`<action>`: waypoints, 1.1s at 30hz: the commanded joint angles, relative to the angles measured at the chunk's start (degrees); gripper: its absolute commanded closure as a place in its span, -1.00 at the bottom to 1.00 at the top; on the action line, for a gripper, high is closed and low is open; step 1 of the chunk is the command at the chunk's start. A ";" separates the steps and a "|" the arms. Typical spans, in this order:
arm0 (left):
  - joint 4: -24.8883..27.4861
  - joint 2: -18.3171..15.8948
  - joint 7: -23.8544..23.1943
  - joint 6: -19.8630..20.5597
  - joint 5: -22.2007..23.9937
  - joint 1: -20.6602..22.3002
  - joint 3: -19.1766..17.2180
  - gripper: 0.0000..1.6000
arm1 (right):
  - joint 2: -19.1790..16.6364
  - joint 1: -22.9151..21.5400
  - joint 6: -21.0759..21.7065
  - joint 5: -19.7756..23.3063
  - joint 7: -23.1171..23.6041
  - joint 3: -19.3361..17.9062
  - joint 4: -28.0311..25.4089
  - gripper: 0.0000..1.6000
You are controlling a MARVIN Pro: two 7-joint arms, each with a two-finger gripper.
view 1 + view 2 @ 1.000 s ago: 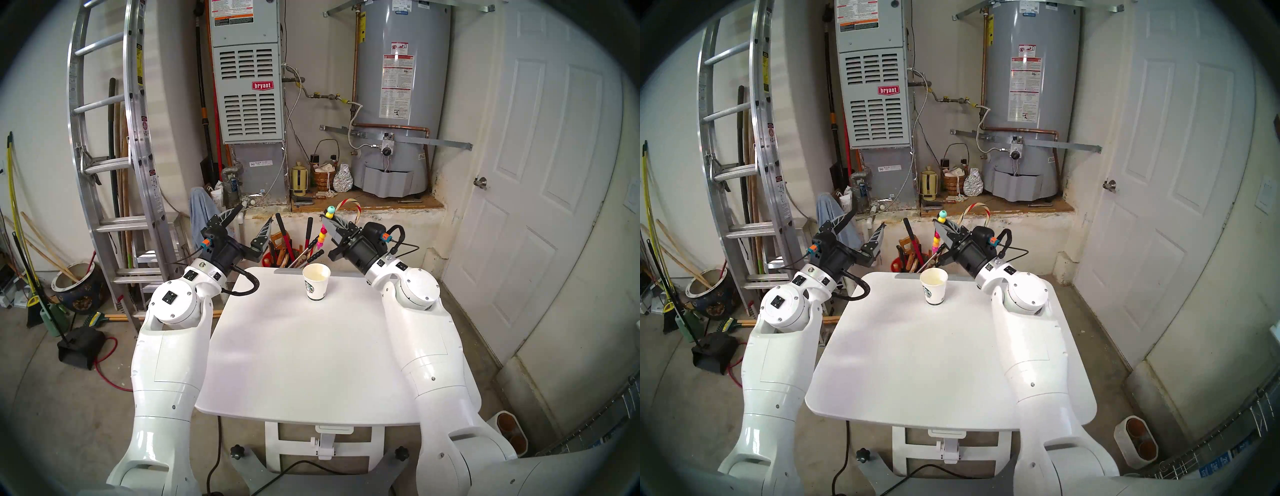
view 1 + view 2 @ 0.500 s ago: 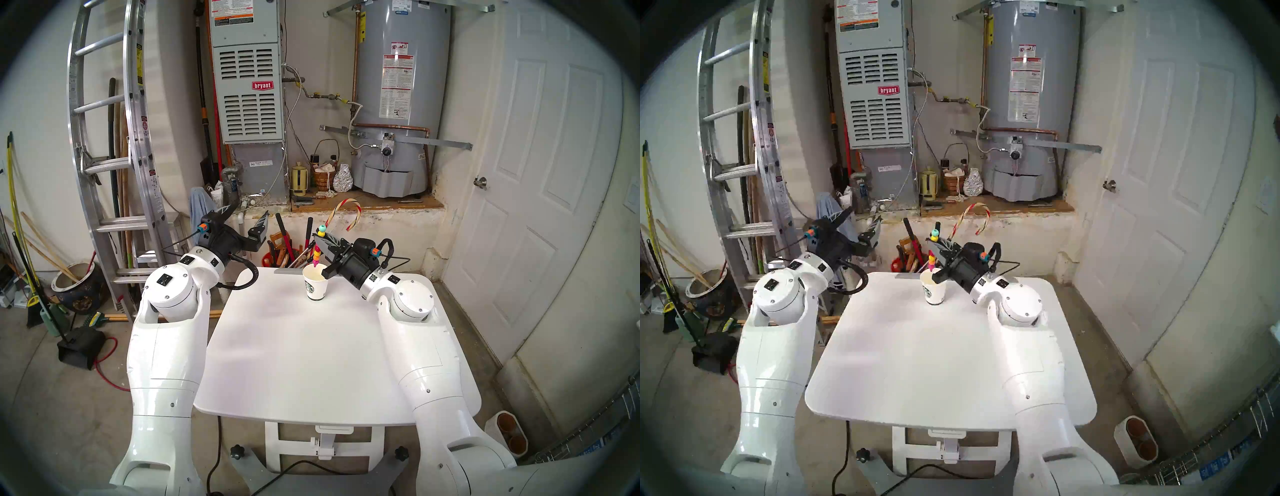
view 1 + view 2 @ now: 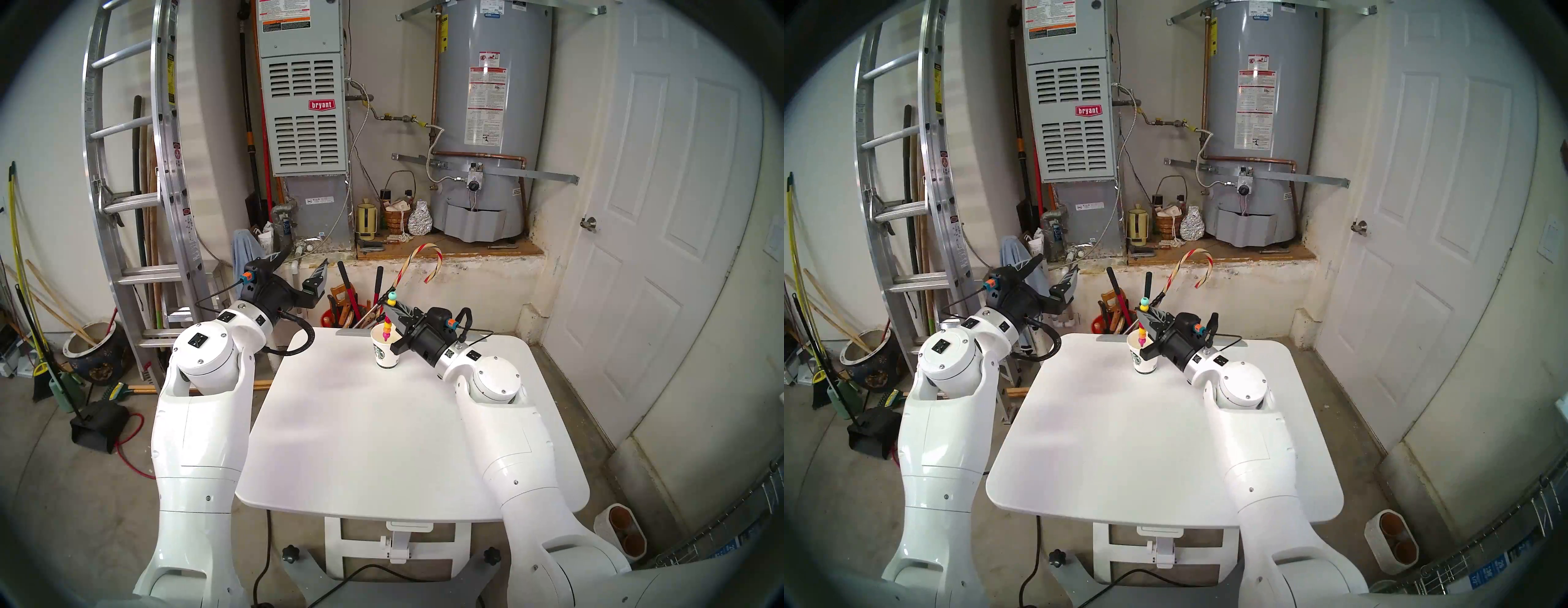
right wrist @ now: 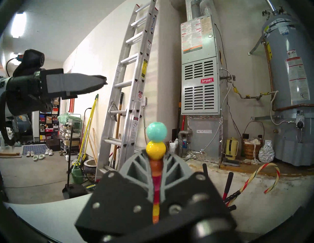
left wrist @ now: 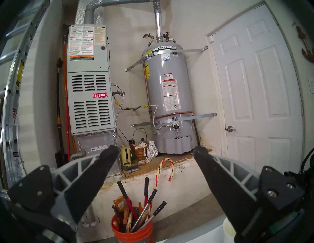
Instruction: Switch the marker to another color
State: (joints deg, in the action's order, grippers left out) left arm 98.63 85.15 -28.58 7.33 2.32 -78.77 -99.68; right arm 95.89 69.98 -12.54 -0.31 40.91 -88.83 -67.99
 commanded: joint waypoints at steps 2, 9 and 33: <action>1.47 0.04 -0.22 -0.60 0.05 0.31 0.13 -1.00 | 1.33 -3.24 -2.54 -0.23 -0.77 0.55 2.37 1.00; 1.43 0.21 -0.41 -0.56 -0.11 0.13 0.07 -1.00 | 1.38 -3.88 -3.12 -0.47 -1.12 0.38 3.93 1.00; 1.62 0.49 -0.73 -0.47 -0.28 -0.22 0.05 -1.00 | 0.56 -2.78 -3.59 -1.55 -2.05 0.64 7.44 1.00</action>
State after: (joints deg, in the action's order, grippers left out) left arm 98.73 85.58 -29.18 7.11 1.94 -79.46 -99.81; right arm 96.35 68.07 -15.47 -1.39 39.04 -88.55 -60.71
